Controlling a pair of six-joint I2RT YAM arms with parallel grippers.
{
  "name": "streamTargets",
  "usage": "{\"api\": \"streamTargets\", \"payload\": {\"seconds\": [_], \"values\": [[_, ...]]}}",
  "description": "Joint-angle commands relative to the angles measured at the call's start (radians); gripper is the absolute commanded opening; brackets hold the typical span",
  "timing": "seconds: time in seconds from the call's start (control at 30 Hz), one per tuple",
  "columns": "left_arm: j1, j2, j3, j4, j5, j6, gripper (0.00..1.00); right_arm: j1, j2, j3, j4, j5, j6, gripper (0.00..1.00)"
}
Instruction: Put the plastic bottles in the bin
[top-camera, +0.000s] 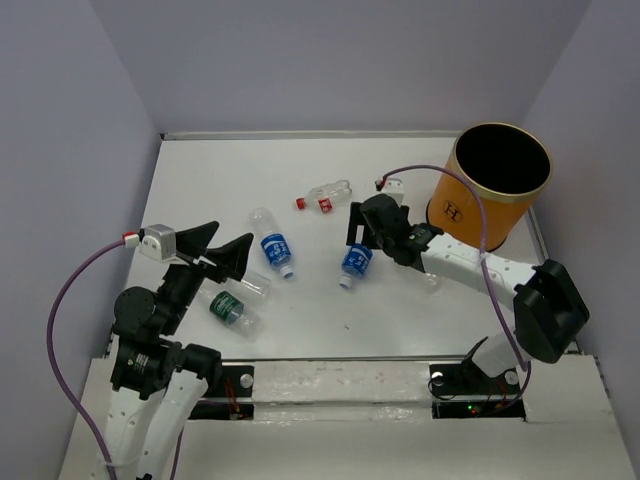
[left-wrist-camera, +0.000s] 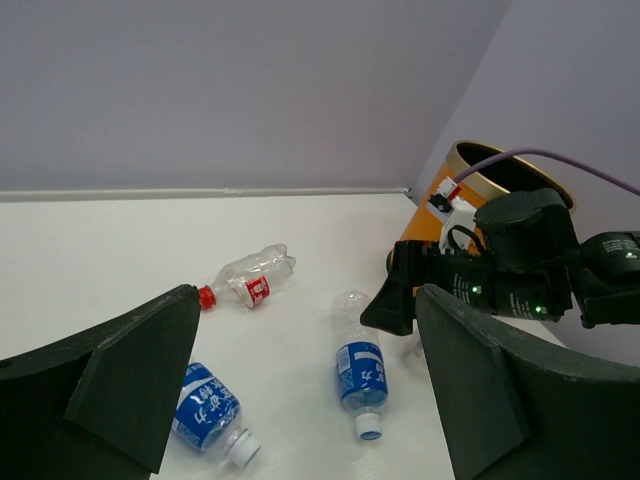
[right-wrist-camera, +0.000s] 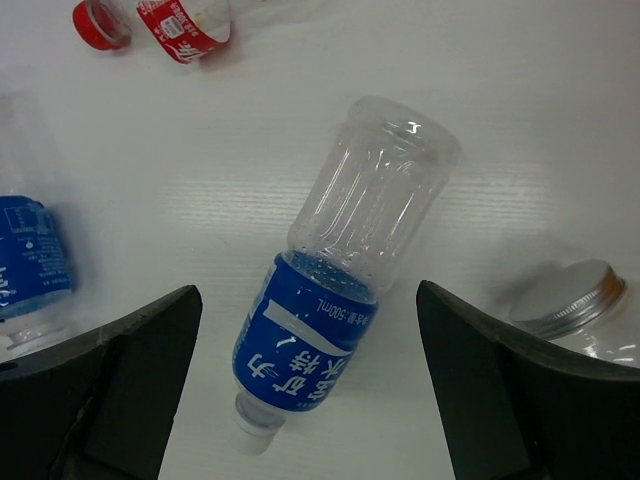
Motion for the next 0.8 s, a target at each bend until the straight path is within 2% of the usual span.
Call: {"api": "streamTargets", "payload": {"seconds": [0.0,0.33,0.47,0.6,0.7,0.77], "values": [[-0.003,0.004,0.022,0.043,0.024,0.004,0.99,0.006,0.081,0.014,0.066,0.007,0.086,0.94],[-0.003,-0.007,0.022,0.048,0.041,0.004,0.99,0.006,0.235,0.045,0.079,0.06,0.121,0.89],[-0.003,-0.005,0.021,0.051,0.046,0.004,0.99,0.006,0.271,0.049,0.098,0.051,0.143,0.78],[-0.004,-0.005,0.019,0.051,0.046,0.004,0.99,0.006,0.255,0.025,0.108,0.067,0.17,0.61],[-0.004,-0.005,0.019,0.053,0.049,0.004,0.99,0.006,0.169,-0.018,0.111,0.077,0.183,0.39],[-0.003,-0.007,0.019,0.054,0.052,0.003,0.99,0.015,0.115,-0.032,0.109,0.085,0.17,0.39]]}}
